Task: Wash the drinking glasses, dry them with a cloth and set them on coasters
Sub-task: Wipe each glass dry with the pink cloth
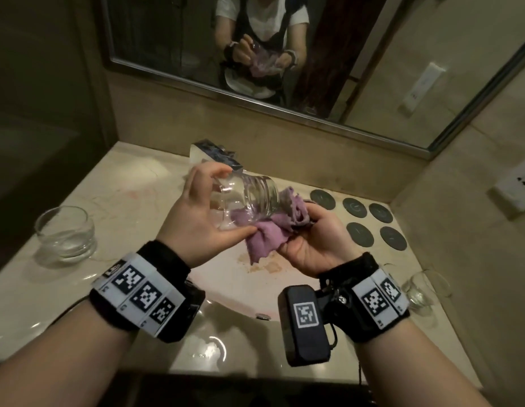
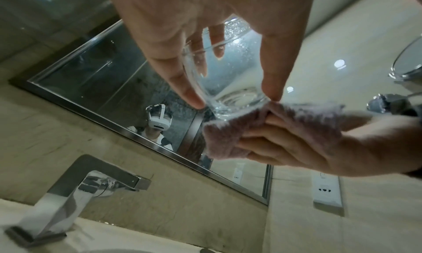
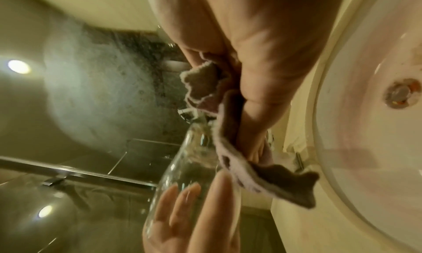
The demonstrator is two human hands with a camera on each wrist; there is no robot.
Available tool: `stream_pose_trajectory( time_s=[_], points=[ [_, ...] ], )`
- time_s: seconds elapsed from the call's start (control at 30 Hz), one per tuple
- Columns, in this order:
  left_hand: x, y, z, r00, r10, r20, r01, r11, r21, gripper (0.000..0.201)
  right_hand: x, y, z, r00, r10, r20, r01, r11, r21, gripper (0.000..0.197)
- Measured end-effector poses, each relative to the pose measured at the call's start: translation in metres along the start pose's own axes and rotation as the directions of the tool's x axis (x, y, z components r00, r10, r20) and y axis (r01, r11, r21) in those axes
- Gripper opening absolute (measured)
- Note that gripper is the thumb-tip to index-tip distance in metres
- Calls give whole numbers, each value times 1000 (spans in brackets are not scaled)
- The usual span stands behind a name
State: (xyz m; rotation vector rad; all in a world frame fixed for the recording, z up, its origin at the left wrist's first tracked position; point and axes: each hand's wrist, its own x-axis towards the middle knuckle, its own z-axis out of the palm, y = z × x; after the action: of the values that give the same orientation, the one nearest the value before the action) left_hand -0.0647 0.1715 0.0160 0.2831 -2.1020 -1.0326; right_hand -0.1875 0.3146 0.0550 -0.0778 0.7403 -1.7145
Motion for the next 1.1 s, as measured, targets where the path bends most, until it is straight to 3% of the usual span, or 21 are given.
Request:
stream_pose_trajectory(
  time_s=[0.1,0.17,0.23,0.3,0.4,0.5,0.57,0.67,0.73,0.83,0.97,1.03,1.1],
  points=[
    [-2,2,-11,987,-161,-3,160,980,-120,80,-5,3,-4,970,-241,-35,233,960,-154,44],
    [-4,-1,-15,942,-333,48,334,912,-236,80,-6,12,0,897,-439,-47,392,841,-372,40],
    [-9,-3,-16,870,-463,166,488,765,-421,91,-4,26,3,830,-557,-33,428,674,-601,30],
    [-13,0,-16,814,-512,275,570,609,-552,91,-6,39,3,800,-599,-36,418,600,-682,23],
    [-13,6,-16,808,-473,352,584,558,-590,80,-9,51,3,800,-596,-72,397,614,-682,37],
    [-13,6,-21,813,-409,414,582,575,-575,79,-10,54,3,796,-599,-86,335,555,-761,34],
    [-15,6,-24,787,-385,482,615,552,-563,80,-10,50,0,800,-590,-106,272,515,-813,38],
    [-18,12,-25,742,-250,622,656,463,-597,77,-11,40,-4,829,-518,-213,191,618,-762,31],
    [-18,19,-19,719,-164,675,669,426,-609,81,-13,35,-3,846,-472,-247,159,666,-729,38],
    [-14,27,-7,710,-128,692,678,390,-623,87,-13,26,2,881,-444,-165,139,574,-807,45],
    [-8,37,10,719,-192,668,674,426,-603,68,-38,9,-5,959,-277,-62,102,541,-835,52],
    [-7,48,26,706,-201,679,678,466,-568,70,-55,2,-17,964,-264,-24,93,421,-902,47],
    [-7,61,46,696,-199,690,675,510,-533,73,-75,-7,-31,952,-305,-10,25,110,-994,63]
  ],
)
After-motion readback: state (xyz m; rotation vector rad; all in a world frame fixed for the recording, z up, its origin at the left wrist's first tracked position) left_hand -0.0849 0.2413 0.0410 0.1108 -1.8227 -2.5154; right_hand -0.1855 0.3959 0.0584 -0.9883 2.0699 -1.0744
